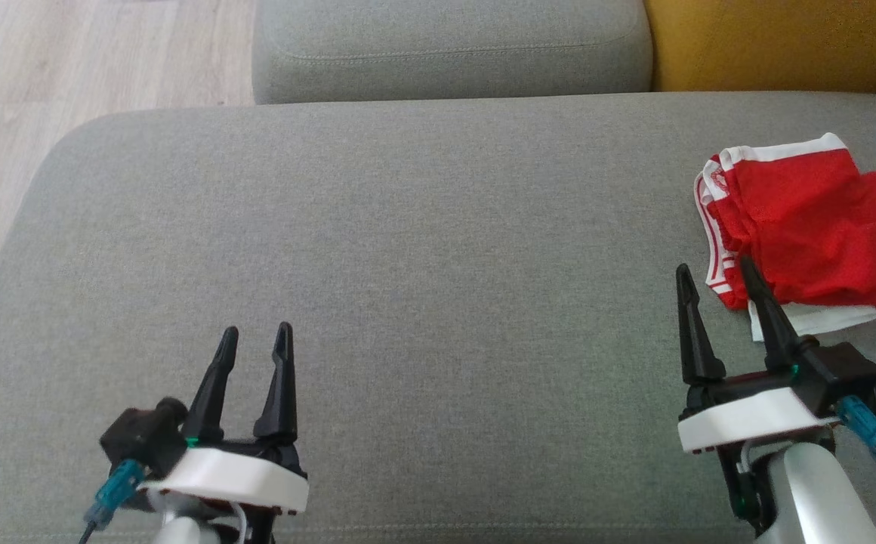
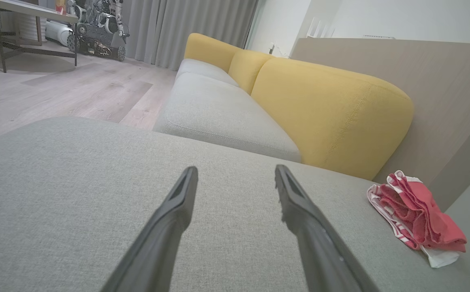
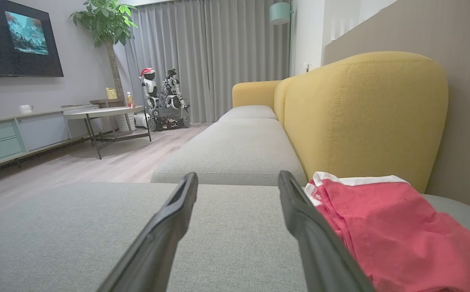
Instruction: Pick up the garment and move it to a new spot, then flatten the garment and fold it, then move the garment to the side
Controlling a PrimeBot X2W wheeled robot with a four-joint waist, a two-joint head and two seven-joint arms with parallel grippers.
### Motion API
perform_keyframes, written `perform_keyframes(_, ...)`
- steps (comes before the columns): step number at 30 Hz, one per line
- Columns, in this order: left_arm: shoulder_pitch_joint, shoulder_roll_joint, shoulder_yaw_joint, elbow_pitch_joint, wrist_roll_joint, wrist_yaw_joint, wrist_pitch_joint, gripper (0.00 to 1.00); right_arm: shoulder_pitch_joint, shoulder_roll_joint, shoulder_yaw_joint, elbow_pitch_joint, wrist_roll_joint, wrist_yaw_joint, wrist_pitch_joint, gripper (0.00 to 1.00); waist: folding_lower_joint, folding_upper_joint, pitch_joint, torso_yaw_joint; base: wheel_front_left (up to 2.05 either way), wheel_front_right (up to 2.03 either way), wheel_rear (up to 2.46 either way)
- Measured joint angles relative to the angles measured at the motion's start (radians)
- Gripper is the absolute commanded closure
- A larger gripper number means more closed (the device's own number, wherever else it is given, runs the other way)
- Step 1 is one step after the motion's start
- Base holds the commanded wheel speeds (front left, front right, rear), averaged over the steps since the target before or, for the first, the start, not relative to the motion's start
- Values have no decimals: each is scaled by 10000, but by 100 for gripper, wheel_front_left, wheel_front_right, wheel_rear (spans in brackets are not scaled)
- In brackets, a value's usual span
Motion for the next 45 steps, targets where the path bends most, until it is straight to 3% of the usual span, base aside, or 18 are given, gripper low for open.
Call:
perform_keyframes(8,2,0,165,-10,-138,-121,0,0,1,0,6,-71,13,2,0,0,0,0,9,-15,0,0,0)
perform_keyframes(9,3,0,180,-6,-284,-167,0,100,2,0,8,-86,13,0,0,100,0,0,9,-17,0,0,0)
perform_keyframes(14,384,-25,163,779,-410,-165,17,100,593,6,52,669,111,0,50,100,0,0,12,-26,0,0,0)
perform_keyframes(45,225,15,562,1011,-3572,-311,805,100,651,6,-293,671,3954,2,848,100,0,0,10,-117,0,0,0)
